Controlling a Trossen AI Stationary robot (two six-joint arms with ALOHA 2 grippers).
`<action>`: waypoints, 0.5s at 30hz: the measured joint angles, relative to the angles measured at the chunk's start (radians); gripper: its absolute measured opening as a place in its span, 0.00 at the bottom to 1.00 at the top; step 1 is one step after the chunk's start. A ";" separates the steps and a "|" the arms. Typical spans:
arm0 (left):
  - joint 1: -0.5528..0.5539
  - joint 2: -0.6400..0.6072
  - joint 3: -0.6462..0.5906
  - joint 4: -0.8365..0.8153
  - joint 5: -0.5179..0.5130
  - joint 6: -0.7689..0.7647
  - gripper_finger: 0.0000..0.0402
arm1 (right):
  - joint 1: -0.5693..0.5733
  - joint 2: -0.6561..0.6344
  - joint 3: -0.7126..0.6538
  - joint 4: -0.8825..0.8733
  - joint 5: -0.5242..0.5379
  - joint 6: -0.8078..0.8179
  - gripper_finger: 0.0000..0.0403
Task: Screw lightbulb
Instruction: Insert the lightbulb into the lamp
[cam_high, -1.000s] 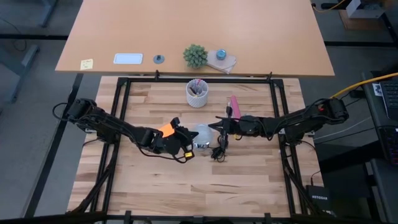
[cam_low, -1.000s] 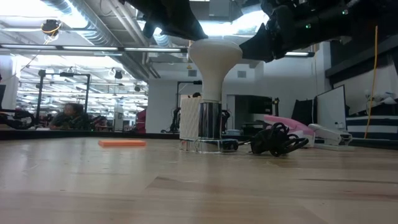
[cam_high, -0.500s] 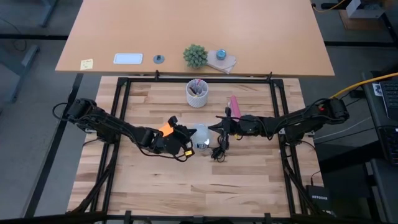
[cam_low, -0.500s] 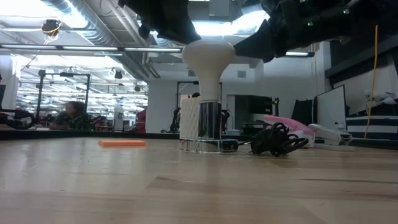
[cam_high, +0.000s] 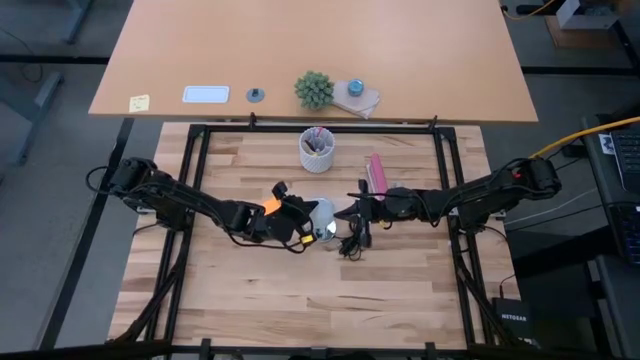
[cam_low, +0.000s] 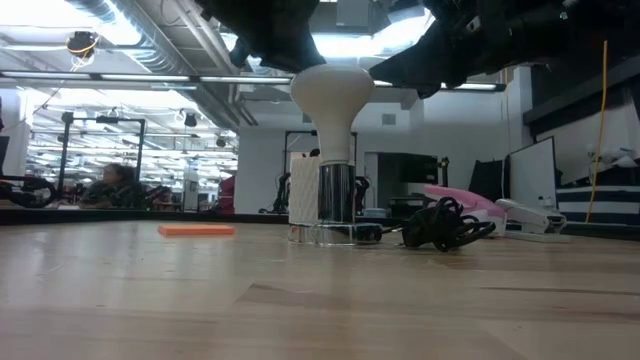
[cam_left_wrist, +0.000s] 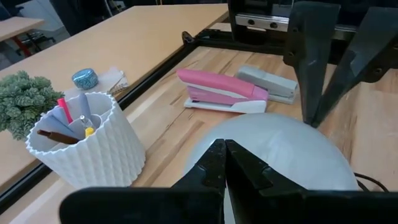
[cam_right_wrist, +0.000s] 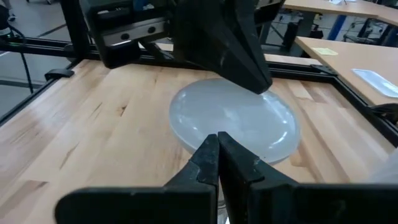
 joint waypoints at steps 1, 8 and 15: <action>0.000 0.000 0.000 0.001 0.002 -0.001 0.00 | 0.000 0.000 0.000 -0.001 -0.009 0.000 0.02; 0.000 0.000 0.000 0.014 0.021 0.000 0.00 | -0.001 0.001 0.000 -0.010 -0.071 0.000 0.02; 0.000 0.000 0.001 0.014 0.022 0.000 0.00 | -0.002 0.003 0.000 -0.016 -0.133 0.000 0.02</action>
